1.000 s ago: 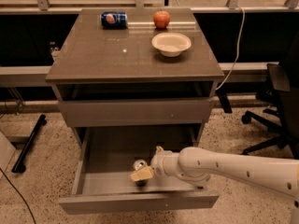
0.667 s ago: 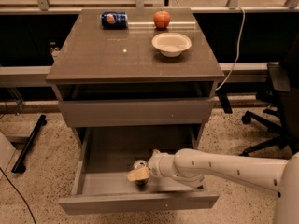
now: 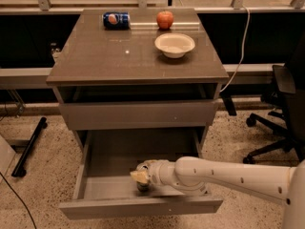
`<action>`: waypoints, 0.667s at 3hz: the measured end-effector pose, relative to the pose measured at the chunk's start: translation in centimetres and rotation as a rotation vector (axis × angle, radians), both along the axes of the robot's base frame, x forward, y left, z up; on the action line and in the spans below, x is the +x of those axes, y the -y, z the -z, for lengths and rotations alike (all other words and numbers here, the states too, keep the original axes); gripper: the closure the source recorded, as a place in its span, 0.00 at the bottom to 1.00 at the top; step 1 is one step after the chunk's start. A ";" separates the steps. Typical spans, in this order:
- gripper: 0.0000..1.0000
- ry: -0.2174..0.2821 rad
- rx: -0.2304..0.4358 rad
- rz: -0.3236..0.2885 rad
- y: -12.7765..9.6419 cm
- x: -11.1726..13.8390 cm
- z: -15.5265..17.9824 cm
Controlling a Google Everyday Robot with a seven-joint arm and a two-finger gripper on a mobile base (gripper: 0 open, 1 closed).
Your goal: Pick 7up can from middle drawer and place on counter
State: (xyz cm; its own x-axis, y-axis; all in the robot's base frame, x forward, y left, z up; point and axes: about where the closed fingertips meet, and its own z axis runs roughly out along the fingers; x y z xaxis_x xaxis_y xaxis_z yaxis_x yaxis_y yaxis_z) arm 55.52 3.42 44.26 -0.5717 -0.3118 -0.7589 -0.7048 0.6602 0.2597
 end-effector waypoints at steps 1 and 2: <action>0.79 0.027 -0.014 0.016 0.5 -1.3 -1.6; 1.00 0.115 0.013 0.000 3.2 -2.3 -8.3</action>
Offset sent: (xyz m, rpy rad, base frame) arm -0.0440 -0.0548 0.1376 0.0648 -0.1584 0.0219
